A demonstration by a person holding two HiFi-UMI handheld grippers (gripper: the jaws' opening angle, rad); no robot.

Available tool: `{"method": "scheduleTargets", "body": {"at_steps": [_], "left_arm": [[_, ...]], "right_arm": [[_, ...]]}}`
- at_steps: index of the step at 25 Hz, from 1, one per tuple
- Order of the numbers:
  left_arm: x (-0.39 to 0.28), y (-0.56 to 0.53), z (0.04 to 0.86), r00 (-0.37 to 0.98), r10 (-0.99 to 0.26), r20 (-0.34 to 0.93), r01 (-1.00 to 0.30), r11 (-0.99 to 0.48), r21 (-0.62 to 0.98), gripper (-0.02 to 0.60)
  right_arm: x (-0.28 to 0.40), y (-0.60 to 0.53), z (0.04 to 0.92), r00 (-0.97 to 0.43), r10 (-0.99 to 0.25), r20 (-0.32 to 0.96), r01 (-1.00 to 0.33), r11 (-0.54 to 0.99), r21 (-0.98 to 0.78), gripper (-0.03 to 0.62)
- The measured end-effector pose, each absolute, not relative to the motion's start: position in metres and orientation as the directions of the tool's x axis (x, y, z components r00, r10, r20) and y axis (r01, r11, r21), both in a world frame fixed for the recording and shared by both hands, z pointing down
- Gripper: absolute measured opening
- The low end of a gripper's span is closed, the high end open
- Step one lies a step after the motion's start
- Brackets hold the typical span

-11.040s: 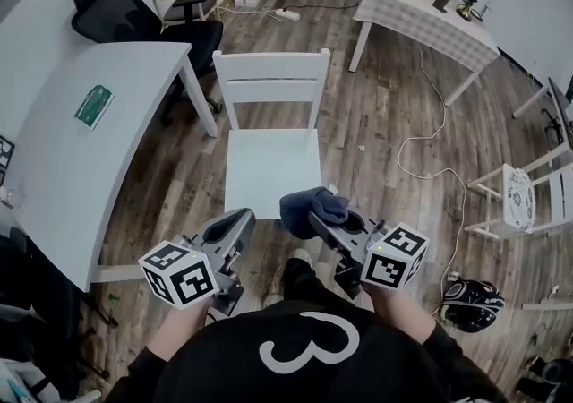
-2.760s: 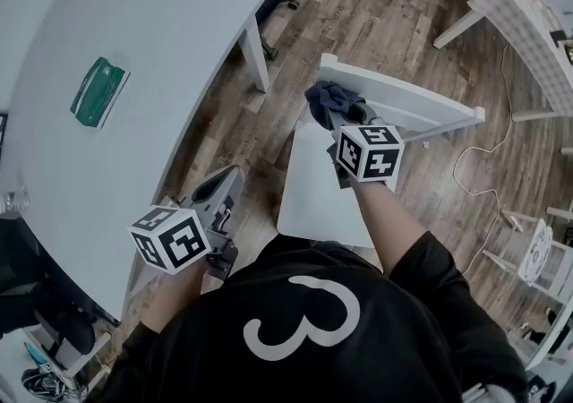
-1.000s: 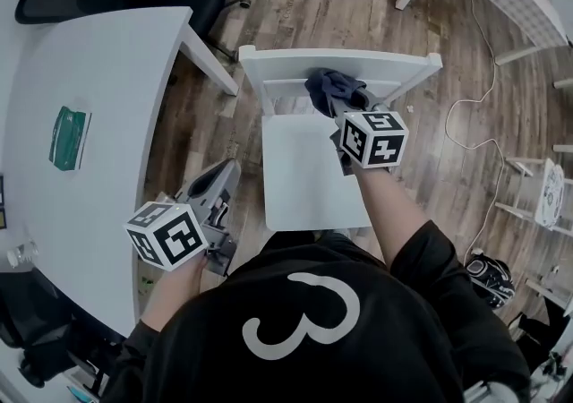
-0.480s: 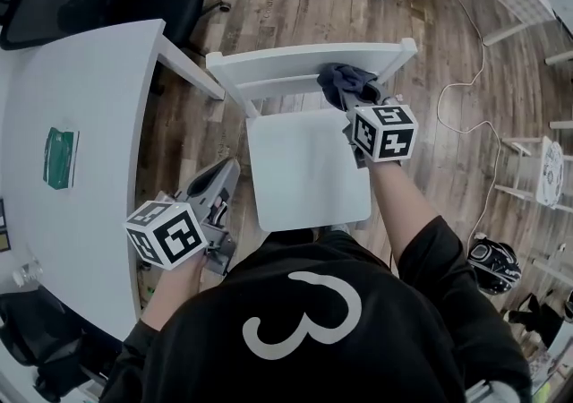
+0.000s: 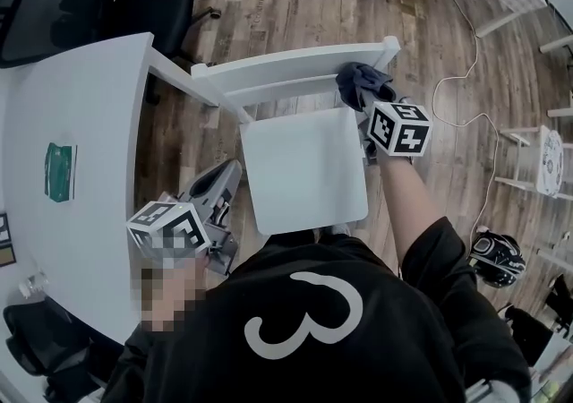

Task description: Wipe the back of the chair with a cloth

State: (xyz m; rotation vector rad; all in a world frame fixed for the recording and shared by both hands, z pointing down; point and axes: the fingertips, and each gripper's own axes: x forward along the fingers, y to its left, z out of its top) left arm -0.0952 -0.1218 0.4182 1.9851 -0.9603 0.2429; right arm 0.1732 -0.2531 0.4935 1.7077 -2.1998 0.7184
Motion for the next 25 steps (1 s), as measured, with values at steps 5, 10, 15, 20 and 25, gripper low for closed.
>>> {"method": "scheduleTargets", "body": {"at_steps": [5, 10, 15, 20, 25], "left_arm": [[-0.086, -0.120, 0.417, 0.694, -0.520, 0.499, -0.699, -0.318, 0.641, 0.014], [-0.089, -0.117, 0.415, 0.690, -0.522, 0.501, -0.702, -0.316, 0.638, 0.014], [-0.088, -0.116, 0.417, 0.691, -0.528, 0.493, -0.698, -0.311, 0.645, 0.014], [-0.090, -0.114, 0.420, 0.694, -0.533, 0.485, -0.690, -0.298, 0.659, 0.014], [-0.104, -0.111, 0.422, 0.679, -0.555, 0.480, -0.694, -0.274, 0.665, 0.014]], "right_arm": [[0.185, -0.253, 0.496, -0.262, -0.827, 0.497, -0.963, 0.191, -0.191, 0.052], [0.184, -0.250, 0.495, -0.258, -0.822, 0.508, -0.964, 0.183, -0.193, 0.052], [0.182, -0.242, 0.490, -0.260, -0.821, 0.509, -0.964, 0.195, -0.178, 0.052], [0.158, -0.223, 0.484, -0.306, -0.815, 0.493, -0.948, 0.213, -0.236, 0.052], [0.109, -0.206, 0.489, -0.399, -0.773, 0.493, -0.915, 0.296, -0.276, 0.052]]}}
